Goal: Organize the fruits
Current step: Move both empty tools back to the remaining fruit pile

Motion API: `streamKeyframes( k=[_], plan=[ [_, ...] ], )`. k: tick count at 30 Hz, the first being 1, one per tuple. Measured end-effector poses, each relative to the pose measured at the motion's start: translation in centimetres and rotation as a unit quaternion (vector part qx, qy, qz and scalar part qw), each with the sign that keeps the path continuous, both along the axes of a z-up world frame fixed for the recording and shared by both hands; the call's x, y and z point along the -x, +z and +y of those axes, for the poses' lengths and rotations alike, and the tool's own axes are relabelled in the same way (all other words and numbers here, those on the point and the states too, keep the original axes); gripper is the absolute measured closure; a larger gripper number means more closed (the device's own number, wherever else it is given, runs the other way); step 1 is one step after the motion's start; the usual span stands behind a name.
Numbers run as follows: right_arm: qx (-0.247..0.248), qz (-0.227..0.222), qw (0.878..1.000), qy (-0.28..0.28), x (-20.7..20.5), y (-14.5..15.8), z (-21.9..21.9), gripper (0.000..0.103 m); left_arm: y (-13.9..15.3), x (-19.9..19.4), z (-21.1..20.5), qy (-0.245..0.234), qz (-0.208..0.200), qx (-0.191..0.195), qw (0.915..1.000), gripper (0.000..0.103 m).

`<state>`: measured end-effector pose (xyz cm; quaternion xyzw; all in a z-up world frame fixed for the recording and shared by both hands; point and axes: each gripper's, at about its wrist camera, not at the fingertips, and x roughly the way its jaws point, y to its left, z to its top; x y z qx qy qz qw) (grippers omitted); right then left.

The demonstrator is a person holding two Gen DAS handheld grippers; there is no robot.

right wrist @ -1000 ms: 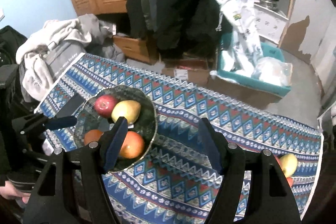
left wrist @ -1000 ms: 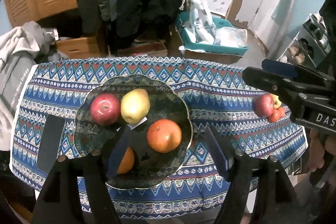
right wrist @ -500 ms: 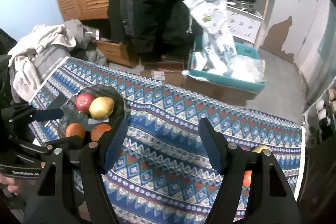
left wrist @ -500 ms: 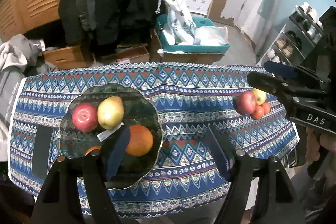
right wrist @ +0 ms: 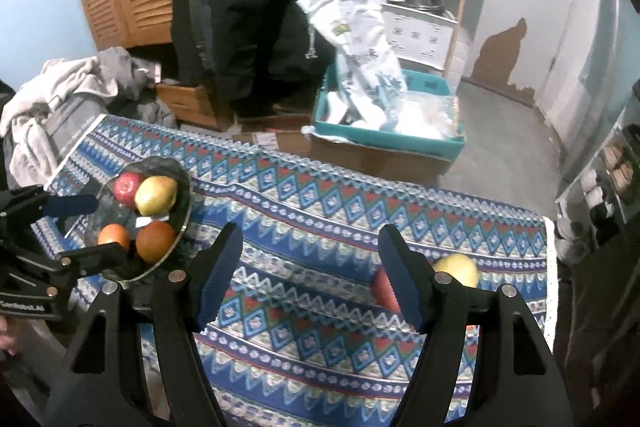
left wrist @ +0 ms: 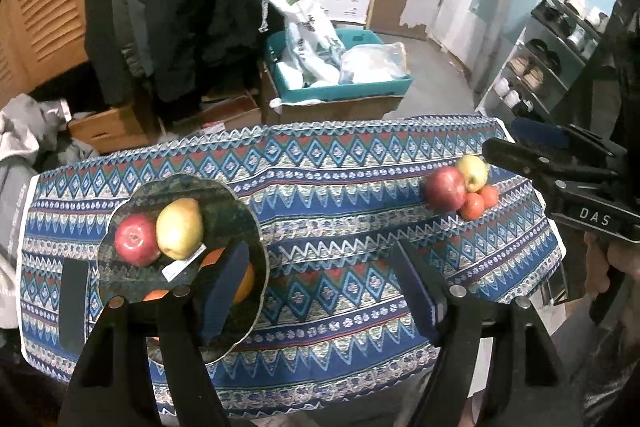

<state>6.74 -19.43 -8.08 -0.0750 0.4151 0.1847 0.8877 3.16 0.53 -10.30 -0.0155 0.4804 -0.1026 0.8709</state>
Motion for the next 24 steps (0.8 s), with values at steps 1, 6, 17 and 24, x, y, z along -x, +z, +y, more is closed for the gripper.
streamKeyframes(
  k=[1, 6, 17, 24],
  plan=[
    [0.001, -0.002, 1.0, -0.004, 0.1, 0.1, -0.5, 0.032, 0.1, 0.0, -0.3, -0.002, -0.001, -0.001, 1.0, 0.027],
    [0.01, -0.016, 1.0, -0.011, 0.9, 0.7, -2.4, 0.032, 0.7, -0.2, -2.1, -0.014, -0.009, -0.008, 0.9998, 0.024],
    [0.016, -0.028, 0.999, -0.04, 1.5, 1.1, -6.1, 0.029, 1.0, -0.6, -5.7, -0.037, -0.015, -0.018, 0.999, 0.023],
    [0.019, -0.016, 0.997, -0.066, 0.9, 0.5, -9.1, 0.029, 0.7, -1.1, -8.3, -0.061, -0.016, -0.02, 0.9978, 0.023]
  ],
)
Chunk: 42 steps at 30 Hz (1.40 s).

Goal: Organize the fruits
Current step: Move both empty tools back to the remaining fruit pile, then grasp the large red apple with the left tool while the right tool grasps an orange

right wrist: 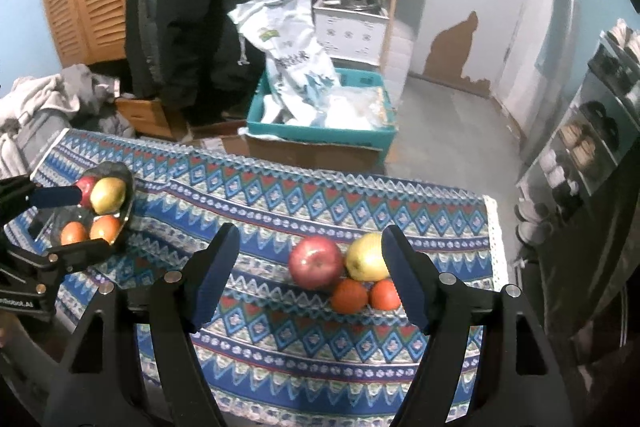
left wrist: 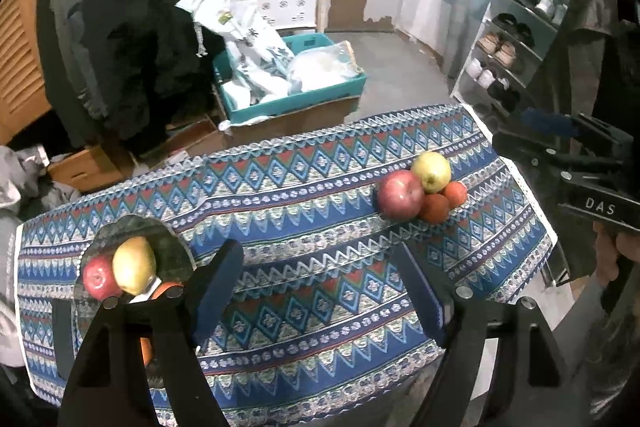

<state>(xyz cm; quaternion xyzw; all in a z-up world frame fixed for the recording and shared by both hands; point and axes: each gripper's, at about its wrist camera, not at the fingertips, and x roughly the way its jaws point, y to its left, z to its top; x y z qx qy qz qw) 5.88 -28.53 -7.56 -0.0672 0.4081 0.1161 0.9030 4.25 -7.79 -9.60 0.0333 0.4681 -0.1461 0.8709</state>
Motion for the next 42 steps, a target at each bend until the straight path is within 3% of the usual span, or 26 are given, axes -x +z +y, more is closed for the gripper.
streamKeyframes(
  k=[6, 12, 21, 32, 42],
  plan=[
    [-0.012, 0.028, 0.999, -0.026, -1.2, -1.3, -2.6, 0.029, -0.2, -1.1, -2.0, -0.015, -0.003, -0.001, 0.9999, 0.023],
    [-0.043, 0.082, 0.995, -0.045, -3.3, -3.0, -5.3, 0.029, -0.5, -3.0, -3.5, -0.027, 0.017, 0.005, 0.9995, 0.023],
    [-0.034, 0.14, 0.988, -0.05, -6.2, -4.3, -8.2, 0.029, -0.4, -6.9, -5.4, -0.038, 0.042, 0.025, 0.9981, 0.022],
    [-0.044, 0.226, 0.97, -0.078, -8.4, -11.4, -10.4, 0.029, -5.8, -10.9, -8.6, -0.058, 0.107, 0.026, 0.9923, 0.022],
    [-0.038, 0.253, 0.962, -0.096, -9.4, -15.7, -10.8, 0.029, -10.3, -12.6, -9.7, -0.044, 0.144, 0.031, 0.988, 0.022]
  ],
)
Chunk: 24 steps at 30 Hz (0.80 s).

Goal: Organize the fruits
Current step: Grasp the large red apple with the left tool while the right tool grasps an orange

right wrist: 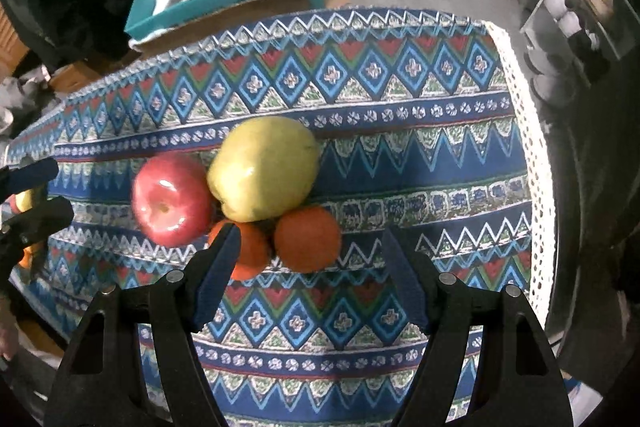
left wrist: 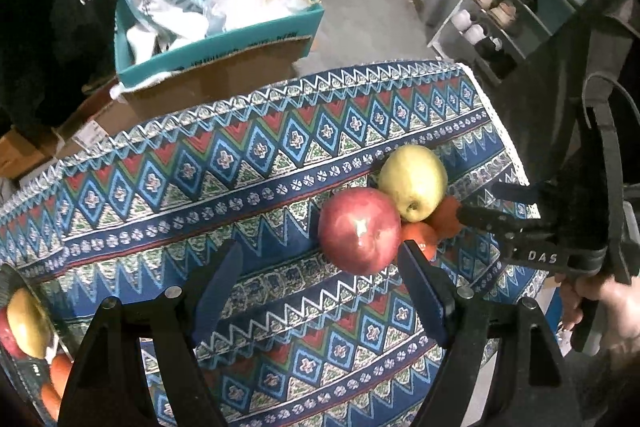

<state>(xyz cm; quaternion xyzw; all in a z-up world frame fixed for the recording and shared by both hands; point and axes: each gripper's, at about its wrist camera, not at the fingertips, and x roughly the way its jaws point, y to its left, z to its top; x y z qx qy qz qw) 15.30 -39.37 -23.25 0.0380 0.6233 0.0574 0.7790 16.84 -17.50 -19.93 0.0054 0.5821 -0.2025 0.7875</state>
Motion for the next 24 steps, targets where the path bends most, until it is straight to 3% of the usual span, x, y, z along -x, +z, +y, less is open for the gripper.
streamKeyframes(
  k=[19, 20, 21, 24],
  plan=[
    [-0.029, 0.029, 0.999, -0.001, -0.6, -4.0, -0.1, 0.033, -4.7, -1.2, -3.2, -0.005, 0.049, 0.003, 0.9988, 0.022],
    [-0.032, 0.03, 0.999, -0.002, -0.6, -4.1, -0.2, 0.037, -4.8, -1.2, -3.4, -0.004, 0.053, 0.006, 0.9986, 0.022],
    [-0.035, 0.033, 0.999, -0.003, -0.6, -4.1, -0.4, 0.046, -5.0, -1.2, -3.5, -0.004, 0.055, 0.008, 0.9984, 0.022],
    [-0.043, 0.037, 0.998, -0.011, -0.7, -4.3, -1.0, 0.048, -5.2, -1.2, -4.0, -0.004, 0.06, 0.015, 0.9981, 0.022]
  ],
)
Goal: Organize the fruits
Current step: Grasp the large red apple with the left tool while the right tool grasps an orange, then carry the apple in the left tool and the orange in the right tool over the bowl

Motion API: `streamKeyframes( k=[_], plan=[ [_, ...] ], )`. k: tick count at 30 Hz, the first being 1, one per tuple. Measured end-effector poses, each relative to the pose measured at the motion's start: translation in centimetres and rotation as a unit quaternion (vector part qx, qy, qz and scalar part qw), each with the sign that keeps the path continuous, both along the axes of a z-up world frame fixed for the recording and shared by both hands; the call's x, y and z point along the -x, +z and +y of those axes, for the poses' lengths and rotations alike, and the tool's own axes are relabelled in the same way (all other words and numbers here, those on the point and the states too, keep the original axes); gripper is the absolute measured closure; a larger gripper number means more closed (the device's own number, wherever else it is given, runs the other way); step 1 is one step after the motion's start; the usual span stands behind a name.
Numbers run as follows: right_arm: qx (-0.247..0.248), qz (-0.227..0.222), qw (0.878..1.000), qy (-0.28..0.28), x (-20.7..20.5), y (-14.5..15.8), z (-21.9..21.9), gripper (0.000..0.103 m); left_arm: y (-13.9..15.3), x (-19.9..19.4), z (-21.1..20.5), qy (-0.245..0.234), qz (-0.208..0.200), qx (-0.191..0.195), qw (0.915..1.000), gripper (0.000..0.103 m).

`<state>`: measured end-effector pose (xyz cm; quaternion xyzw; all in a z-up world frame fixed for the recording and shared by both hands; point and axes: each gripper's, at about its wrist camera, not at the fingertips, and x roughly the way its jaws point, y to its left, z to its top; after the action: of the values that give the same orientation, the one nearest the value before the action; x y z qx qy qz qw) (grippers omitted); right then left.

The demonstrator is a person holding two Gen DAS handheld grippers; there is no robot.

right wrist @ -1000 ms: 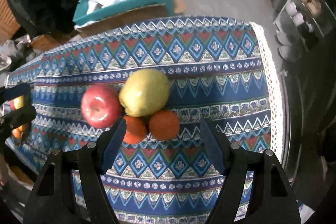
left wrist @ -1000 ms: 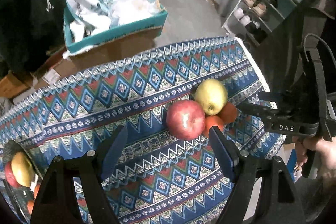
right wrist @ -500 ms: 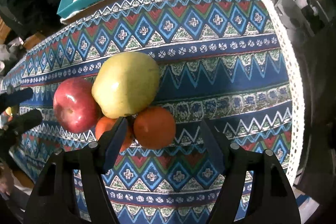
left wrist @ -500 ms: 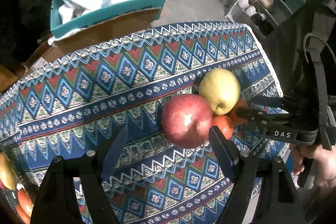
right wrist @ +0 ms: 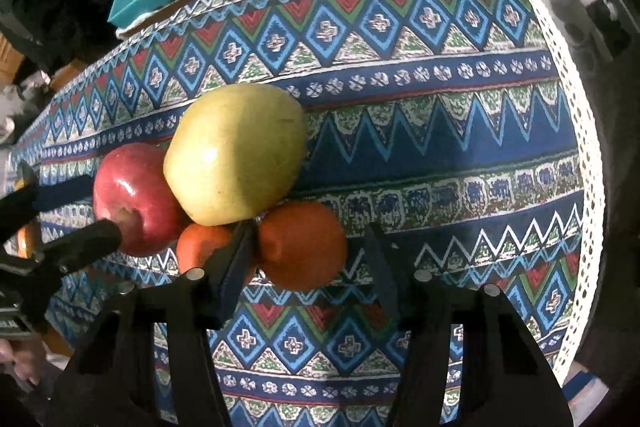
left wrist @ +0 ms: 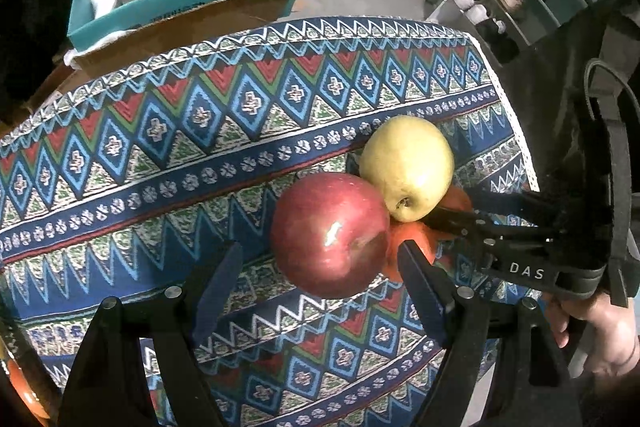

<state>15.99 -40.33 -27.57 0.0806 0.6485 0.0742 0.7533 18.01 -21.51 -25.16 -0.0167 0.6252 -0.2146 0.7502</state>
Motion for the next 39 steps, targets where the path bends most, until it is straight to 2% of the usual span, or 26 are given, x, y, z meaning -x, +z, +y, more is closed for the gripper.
streamKeyframes(
  k=[4, 6, 11, 20, 24, 25, 26, 29, 34, 39],
  plan=[
    [0.022, 0.011, 1.0, 0.017, 0.3, -1.1, 0.6, 0.049, -0.4, -0.2, -0.7, 0.0, 0.003, 0.002, 1.0, 0.022],
    [0.02, 0.0, 1.0, 0.017, 0.3, -0.9, 0.7, 0.056, -0.6, -0.3, -1.0, 0.002, 0.008, 0.002, 1.0, 0.022],
    [0.02, -0.002, 1.0, 0.013, 0.2, -0.5, 0.4, 0.057, -1.3, -0.6, -1.8, 0.002, 0.015, 0.003, 0.9999, 0.02],
    [0.026, -0.044, 0.999, -0.003, 1.0, 2.9, -0.8, 0.057, -3.4, -0.9, -2.0, 0.008, 0.036, -0.006, 0.9993, 0.02],
    [0.026, -0.058, 0.998, 0.001, 1.4, 4.2, -0.5, 0.057, -3.9, -1.0, -1.6, 0.01, 0.041, 0.013, 0.999, 0.021],
    [0.026, -0.06, 0.998, 0.003, 1.4, 4.3, -0.3, 0.057, -3.9, -1.1, -1.5, 0.005, 0.041, 0.021, 0.9989, 0.024],
    [0.026, -0.062, 0.998, 0.005, 1.5, 4.4, -0.2, 0.057, -3.8, -1.0, -1.4, 0.003, 0.039, 0.025, 0.9989, 0.028],
    [0.026, -0.066, 0.997, 0.008, 1.3, 4.5, 0.8, 0.057, -3.5, -0.8, -1.4, -0.006, 0.024, 0.018, 0.9995, 0.028],
    [0.027, -0.072, 0.997, 0.014, 1.5, 4.7, 1.4, 0.057, -2.6, -0.2, -1.1, -0.013, -0.013, -0.015, 0.9997, 0.028],
    [0.035, -0.087, 0.995, 0.024, 1.4, 5.5, 2.1, 0.057, -1.2, 0.4, -0.3, -0.016, -0.03, -0.012, 0.9993, 0.028]
  ],
)
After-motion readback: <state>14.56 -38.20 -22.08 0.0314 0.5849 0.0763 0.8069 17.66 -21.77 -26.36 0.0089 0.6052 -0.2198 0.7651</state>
